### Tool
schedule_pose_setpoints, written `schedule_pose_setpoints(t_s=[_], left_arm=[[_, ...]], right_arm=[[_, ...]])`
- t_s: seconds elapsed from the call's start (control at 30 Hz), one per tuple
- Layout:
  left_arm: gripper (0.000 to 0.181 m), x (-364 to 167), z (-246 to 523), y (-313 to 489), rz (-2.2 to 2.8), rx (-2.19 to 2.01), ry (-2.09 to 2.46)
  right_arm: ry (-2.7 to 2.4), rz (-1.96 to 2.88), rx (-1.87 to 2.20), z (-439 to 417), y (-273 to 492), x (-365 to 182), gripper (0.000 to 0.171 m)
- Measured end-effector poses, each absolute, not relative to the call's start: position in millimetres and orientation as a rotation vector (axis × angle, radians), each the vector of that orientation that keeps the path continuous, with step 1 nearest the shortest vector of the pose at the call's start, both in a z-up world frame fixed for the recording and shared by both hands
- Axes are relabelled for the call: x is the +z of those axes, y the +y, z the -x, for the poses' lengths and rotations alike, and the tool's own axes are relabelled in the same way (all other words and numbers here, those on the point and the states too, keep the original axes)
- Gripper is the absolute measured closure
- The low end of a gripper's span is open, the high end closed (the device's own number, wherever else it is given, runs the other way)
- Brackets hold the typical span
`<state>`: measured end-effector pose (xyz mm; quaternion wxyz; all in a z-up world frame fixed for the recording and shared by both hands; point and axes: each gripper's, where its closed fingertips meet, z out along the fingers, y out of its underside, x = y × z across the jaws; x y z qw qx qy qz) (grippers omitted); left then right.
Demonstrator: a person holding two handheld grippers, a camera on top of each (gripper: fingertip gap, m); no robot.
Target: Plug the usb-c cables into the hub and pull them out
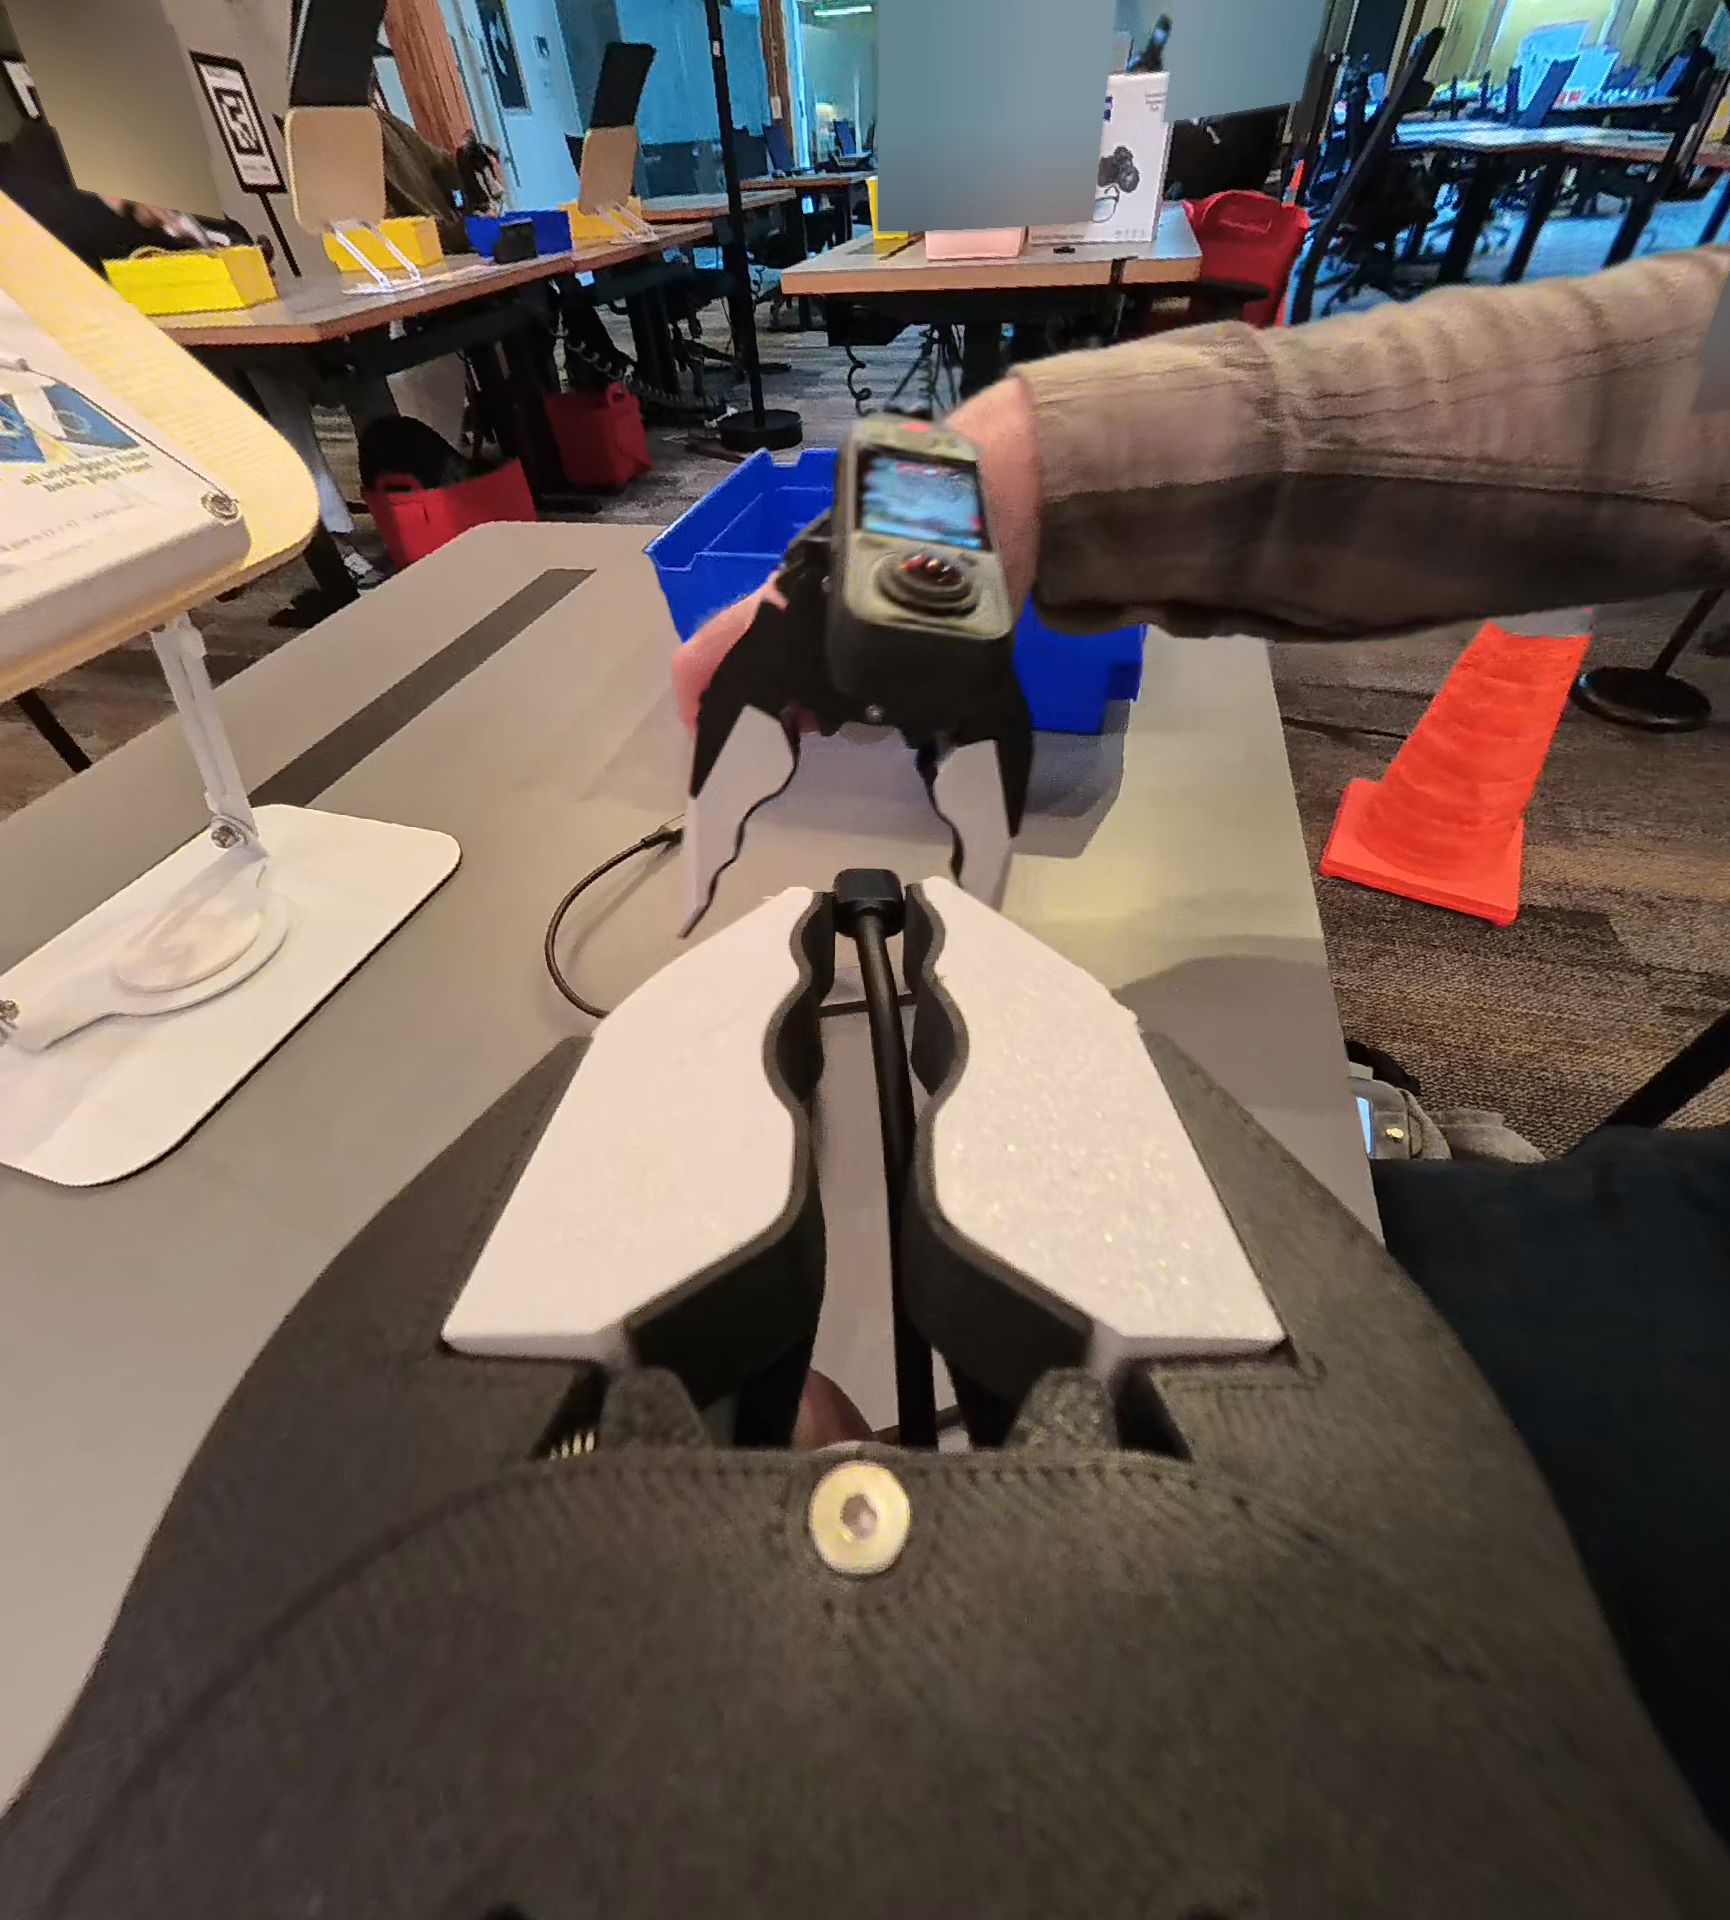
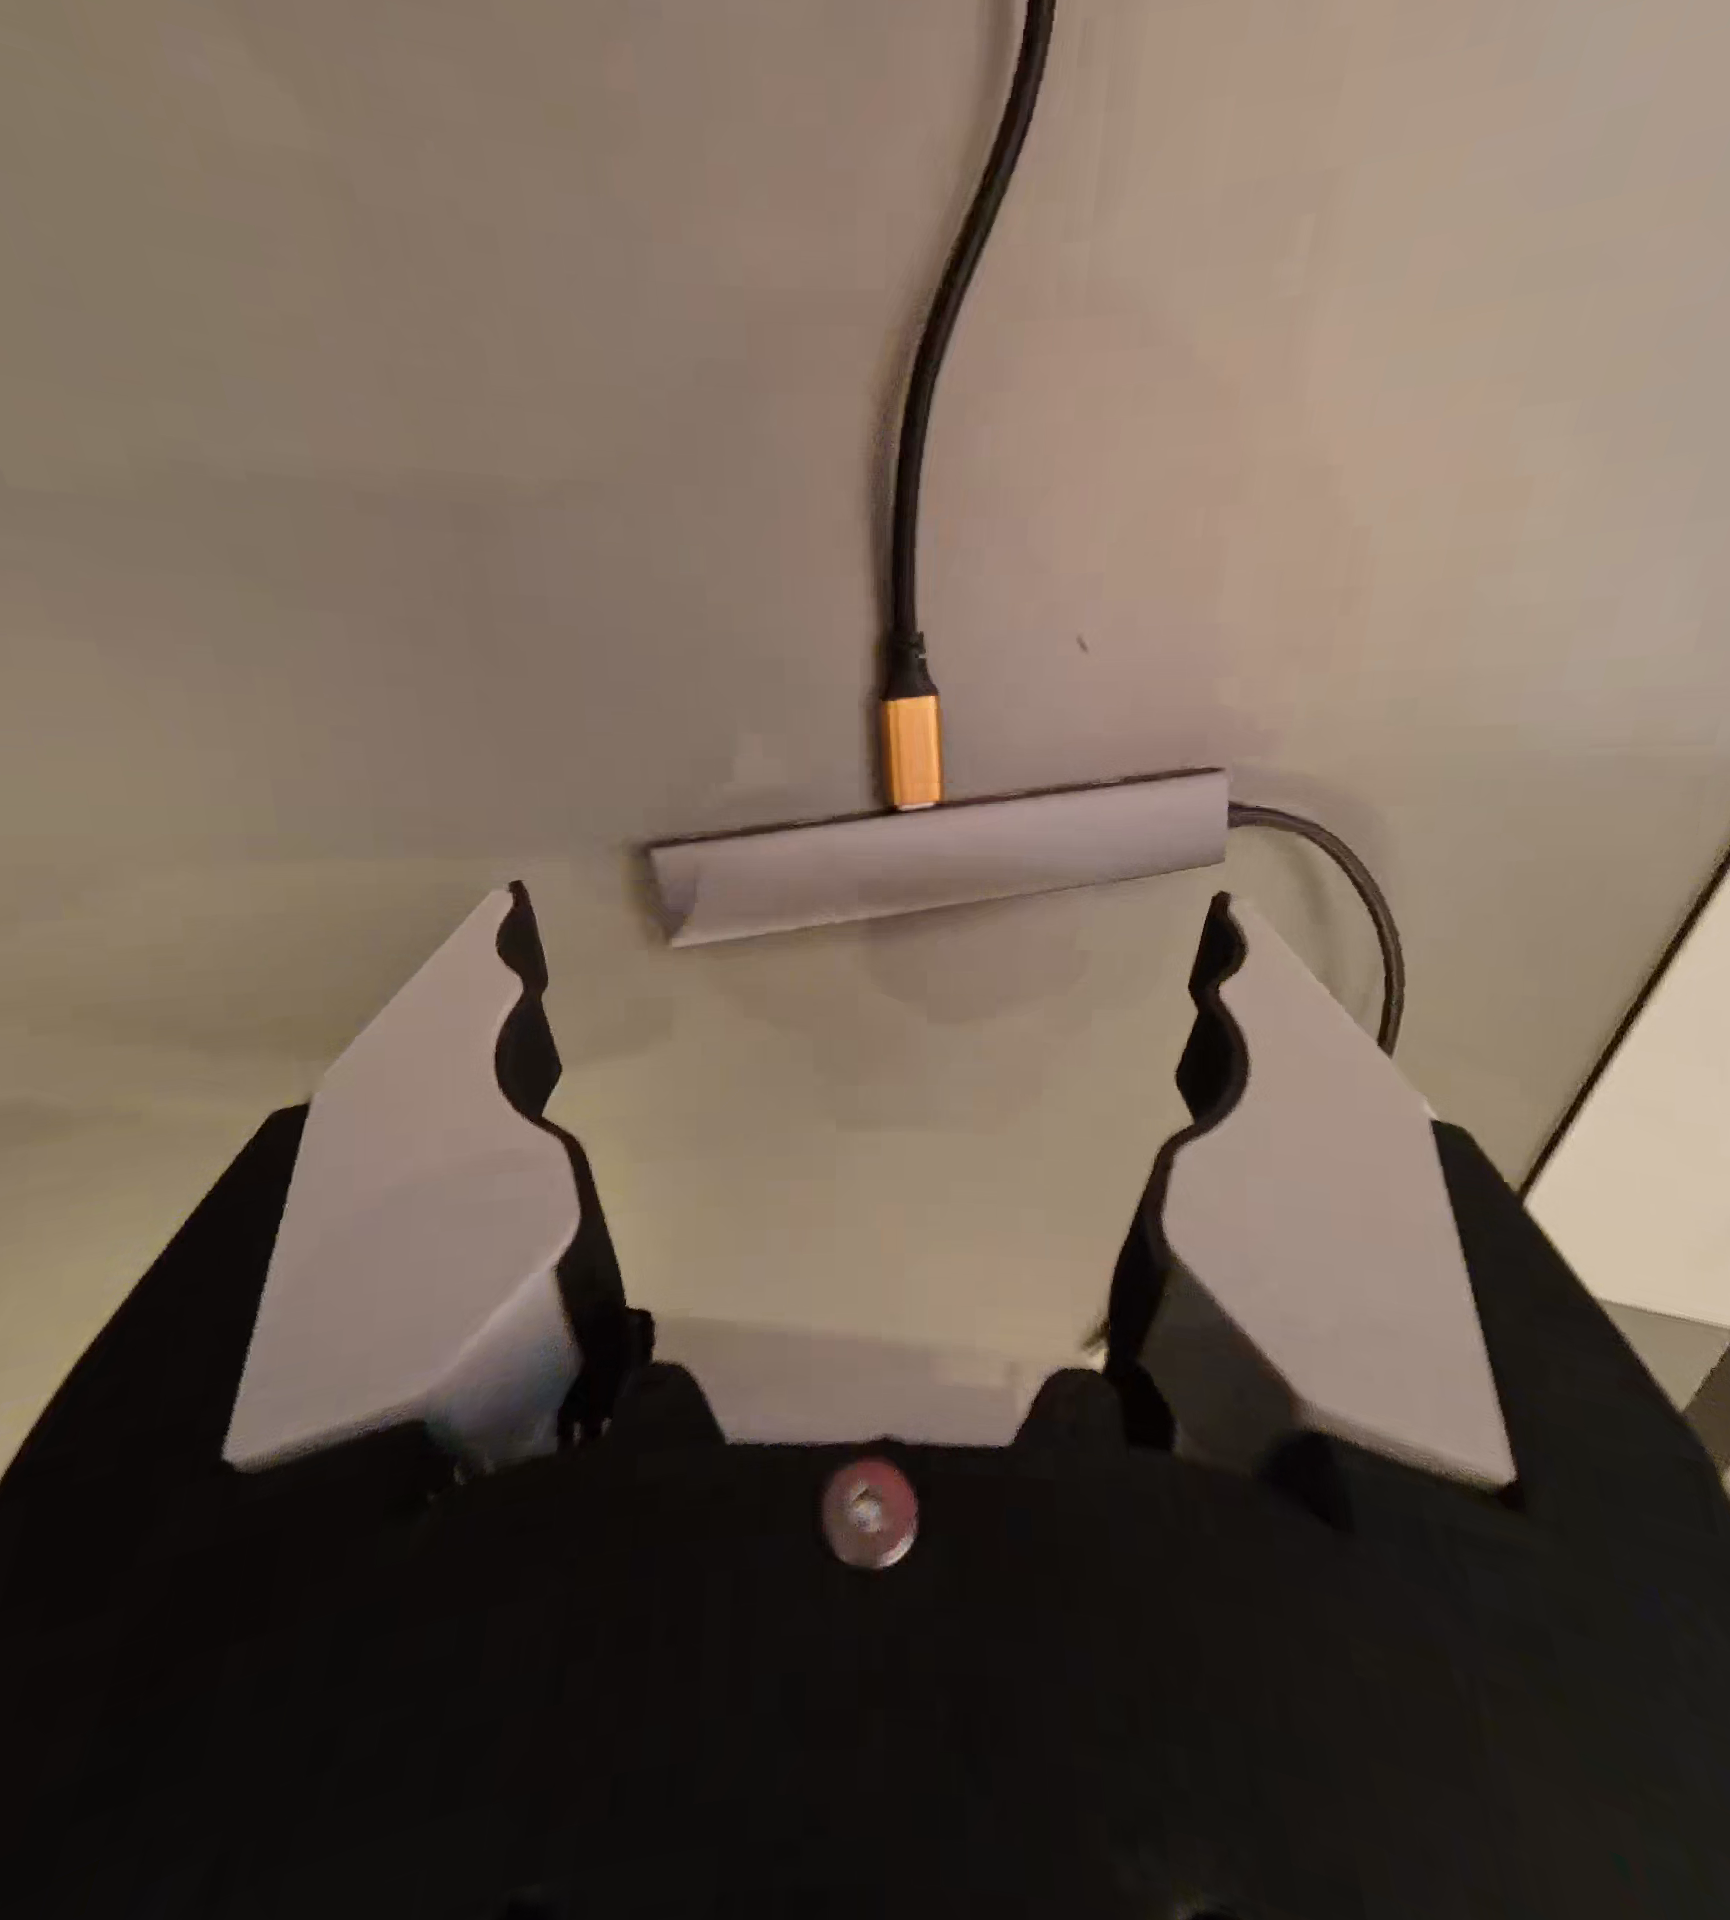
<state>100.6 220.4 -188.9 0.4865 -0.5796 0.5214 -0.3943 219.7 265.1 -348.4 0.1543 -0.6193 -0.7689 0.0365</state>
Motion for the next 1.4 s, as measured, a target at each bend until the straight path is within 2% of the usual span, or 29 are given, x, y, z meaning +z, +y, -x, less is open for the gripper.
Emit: schedule_pose_setpoints(t_s=[0.4, 0.7, 0.9, 1.33, 1.4], left_arm=[[0.169, -196.8, -92.4, 222.0, 1.422, -1.048, 1.239], [0.169, -205.4, -87.3, 227.4, 1.444, -1.058, 1.226], [0.169, -208.0, -90.1, 227.3, 1.452, -1.065, 1.23], [0.169, -206.2, -89.6, 228.7, 1.455, -1.054, 1.236], [0.169, -206.6, -89.4, 228.4, 1.455, -1.057, 1.236]], right_arm=[[-2.447, 1.763, 0.19, -213.9, 281.5, -370.7, 0.04], [-2.376, 1.789, 0.168, -215.3, 283.6, -366.9, 0.05], [-2.334, 1.863, 0.201, -216.3, 282.6, -372.1, 0.045], [-2.39, 1.829, 0.179, -214.6, 280.5, -371.5, 0.046], [-2.401, 1.809, 0.183, -214.8, 278.4, -372.3, 0.04]])
